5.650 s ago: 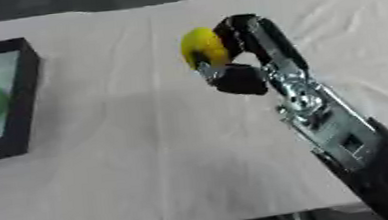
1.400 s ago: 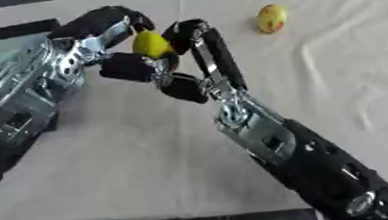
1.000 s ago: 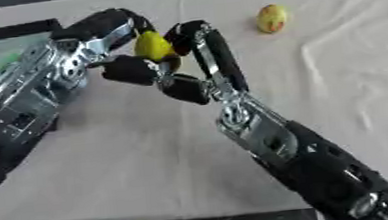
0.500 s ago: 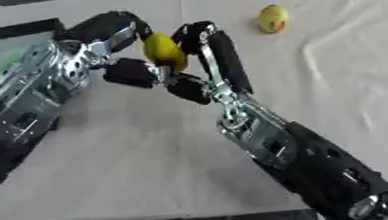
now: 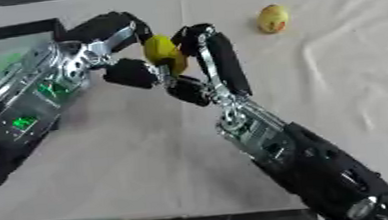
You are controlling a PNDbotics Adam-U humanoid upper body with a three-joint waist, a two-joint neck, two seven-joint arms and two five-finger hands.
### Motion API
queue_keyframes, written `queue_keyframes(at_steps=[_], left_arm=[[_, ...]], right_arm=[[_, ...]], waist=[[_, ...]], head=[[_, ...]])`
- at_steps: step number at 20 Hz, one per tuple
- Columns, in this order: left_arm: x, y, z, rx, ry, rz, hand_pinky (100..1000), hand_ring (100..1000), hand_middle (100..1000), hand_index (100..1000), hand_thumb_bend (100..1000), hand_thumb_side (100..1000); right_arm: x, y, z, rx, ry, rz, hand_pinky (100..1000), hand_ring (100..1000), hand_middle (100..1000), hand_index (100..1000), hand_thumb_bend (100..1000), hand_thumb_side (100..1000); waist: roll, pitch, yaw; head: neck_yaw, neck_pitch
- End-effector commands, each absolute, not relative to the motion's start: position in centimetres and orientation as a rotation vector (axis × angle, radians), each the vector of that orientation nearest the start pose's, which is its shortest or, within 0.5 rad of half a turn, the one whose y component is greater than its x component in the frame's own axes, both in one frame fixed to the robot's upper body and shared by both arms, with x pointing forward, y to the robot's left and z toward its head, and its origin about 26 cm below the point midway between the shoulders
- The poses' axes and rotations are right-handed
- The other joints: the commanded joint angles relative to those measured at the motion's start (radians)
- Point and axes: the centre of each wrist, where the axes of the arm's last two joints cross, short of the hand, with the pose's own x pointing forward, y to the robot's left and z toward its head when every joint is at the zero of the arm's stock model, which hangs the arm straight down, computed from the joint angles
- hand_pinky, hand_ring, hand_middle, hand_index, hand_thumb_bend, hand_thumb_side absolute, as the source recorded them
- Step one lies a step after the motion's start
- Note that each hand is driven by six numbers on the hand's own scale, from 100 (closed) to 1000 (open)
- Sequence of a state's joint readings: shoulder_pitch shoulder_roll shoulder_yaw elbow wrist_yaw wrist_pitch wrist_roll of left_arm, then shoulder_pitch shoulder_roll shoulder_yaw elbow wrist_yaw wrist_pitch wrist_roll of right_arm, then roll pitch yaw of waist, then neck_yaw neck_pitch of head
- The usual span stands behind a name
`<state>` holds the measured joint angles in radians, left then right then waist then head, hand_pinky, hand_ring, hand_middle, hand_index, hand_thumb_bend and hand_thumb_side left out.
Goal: Pick up the objects with one hand, pass them to the other hand, and then place them into the box on the other side of the table.
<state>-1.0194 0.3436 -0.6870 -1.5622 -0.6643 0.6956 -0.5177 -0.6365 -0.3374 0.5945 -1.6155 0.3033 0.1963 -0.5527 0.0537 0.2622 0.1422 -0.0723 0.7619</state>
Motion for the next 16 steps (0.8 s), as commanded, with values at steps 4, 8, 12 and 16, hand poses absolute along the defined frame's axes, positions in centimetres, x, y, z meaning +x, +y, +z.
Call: queue_keyframes(at_steps=[4,8,12,16], left_arm=[[35.93,5.87,25.76,0.680,-1.385,-1.412,801,798,678,682,130,540],[35.97,5.74,25.65,0.678,-1.396,-1.401,787,787,657,665,101,348],[36.03,5.58,25.54,0.675,-1.410,-1.395,756,756,615,622,100,167],[36.02,5.44,25.59,0.676,-1.450,-1.362,722,721,576,547,100,149]], right_arm=[[34.66,-11.57,15.79,-0.555,-2.217,0.581,534,492,350,488,100,100],[34.65,-11.57,15.71,-0.557,-2.216,0.586,534,491,350,488,100,100],[34.59,-11.53,15.74,-0.554,-2.220,0.589,533,491,350,488,100,100],[34.54,-11.51,15.74,-0.551,-2.223,0.591,533,492,351,489,100,100]], waist=[[-0.001,-0.025,-0.002],[-0.002,-0.025,-0.002],[-0.003,-0.025,-0.002],[-0.004,-0.025,-0.003]], head=[[0.005,-0.009],[0.006,-0.009],[0.008,-0.008],[0.010,-0.008]])
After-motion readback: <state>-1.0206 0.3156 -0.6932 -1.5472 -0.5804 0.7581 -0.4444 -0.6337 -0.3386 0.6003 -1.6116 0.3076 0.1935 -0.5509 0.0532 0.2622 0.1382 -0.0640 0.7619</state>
